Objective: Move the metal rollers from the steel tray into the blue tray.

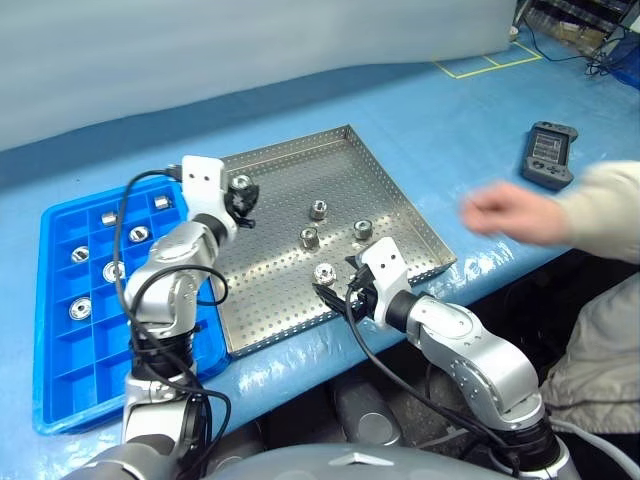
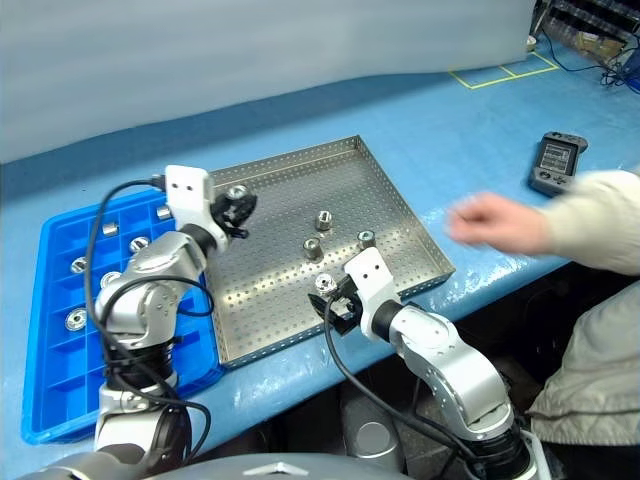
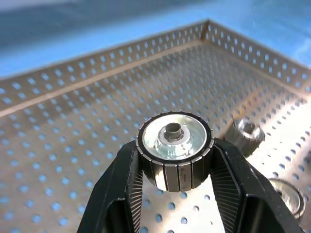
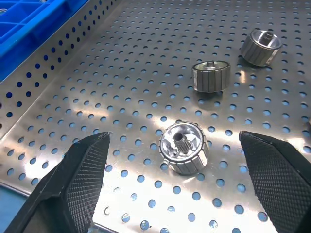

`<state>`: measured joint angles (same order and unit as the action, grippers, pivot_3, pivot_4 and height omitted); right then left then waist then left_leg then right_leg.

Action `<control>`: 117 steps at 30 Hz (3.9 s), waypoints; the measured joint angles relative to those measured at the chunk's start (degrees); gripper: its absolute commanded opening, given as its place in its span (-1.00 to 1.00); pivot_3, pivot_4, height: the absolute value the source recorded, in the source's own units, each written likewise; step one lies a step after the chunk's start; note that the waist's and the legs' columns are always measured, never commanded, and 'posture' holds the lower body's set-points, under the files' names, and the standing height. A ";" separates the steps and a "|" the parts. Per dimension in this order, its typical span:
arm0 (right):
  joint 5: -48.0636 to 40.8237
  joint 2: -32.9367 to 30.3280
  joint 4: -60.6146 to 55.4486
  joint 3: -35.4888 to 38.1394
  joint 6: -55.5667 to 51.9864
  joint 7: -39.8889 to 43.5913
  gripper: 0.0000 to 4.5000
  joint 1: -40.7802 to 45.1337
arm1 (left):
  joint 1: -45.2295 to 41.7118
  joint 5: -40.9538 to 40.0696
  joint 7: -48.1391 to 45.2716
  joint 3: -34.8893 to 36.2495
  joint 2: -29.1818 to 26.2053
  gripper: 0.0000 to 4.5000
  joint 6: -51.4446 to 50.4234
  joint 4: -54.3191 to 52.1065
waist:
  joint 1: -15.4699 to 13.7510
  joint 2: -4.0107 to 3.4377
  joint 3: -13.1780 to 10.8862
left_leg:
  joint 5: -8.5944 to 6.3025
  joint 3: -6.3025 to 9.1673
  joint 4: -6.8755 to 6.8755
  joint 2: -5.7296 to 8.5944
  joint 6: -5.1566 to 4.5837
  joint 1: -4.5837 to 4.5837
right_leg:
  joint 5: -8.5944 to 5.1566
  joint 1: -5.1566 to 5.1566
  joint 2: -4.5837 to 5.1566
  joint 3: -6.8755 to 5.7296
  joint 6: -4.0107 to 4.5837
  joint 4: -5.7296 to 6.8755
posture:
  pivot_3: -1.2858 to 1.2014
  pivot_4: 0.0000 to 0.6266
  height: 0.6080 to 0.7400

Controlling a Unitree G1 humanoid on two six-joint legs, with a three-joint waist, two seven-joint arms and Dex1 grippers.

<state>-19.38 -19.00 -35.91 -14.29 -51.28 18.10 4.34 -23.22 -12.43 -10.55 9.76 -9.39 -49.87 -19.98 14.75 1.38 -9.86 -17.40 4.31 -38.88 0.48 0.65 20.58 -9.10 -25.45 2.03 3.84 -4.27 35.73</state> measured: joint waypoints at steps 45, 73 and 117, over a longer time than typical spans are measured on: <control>0.01 -0.71 7.29 -7.13 2.26 10.31 1.00 8.53 | 36.30 -5.32 1.05 12.22 -4.87 0.41 -7.04 -22.28 | -12.00 -0.16 0.07 | 0.02 0.09 -0.16 -0.02 0.03 -0.10 | -0.29 0.17 0.05 -0.28 0.51 0.10 | -0.03 -0.52 1.00; -0.03 -5.31 -1.18 2.91 -0.61 3.80 1.00 -1.28 | 8.07 -12.26 -17.24 -10.03 -16.68 0.99 -1.09 -9.74 | -5.62 -0.17 0.09 | 0.01 0.00 -0.24 0.00 0.02 -0.01 | -0.22 0.12 -0.01 -0.10 0.40 0.09 | -0.17 -0.52 1.00; 0.01 -4.03 -3.30 2.77 -0.66 0.76 1.00 -3.36 | -3.63 -3.32 -16.61 -20.76 -5.53 0.99 2.96 20.59 | -0.20 -0.18 0.09 | -0.01 -0.05 -0.23 0.02 -0.02 0.03 | 0.01 0.06 -0.04 0.06 0.00 0.08 | -0.19 -0.52 1.00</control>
<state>-19.37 -23.03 -39.21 -11.52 -51.93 18.86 0.98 -26.85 -15.75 -27.17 -11.00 -14.92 -46.91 0.60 14.55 1.20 -9.77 -17.41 4.26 -39.11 0.50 0.63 20.62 -9.09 -25.39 1.99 3.90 -4.26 35.80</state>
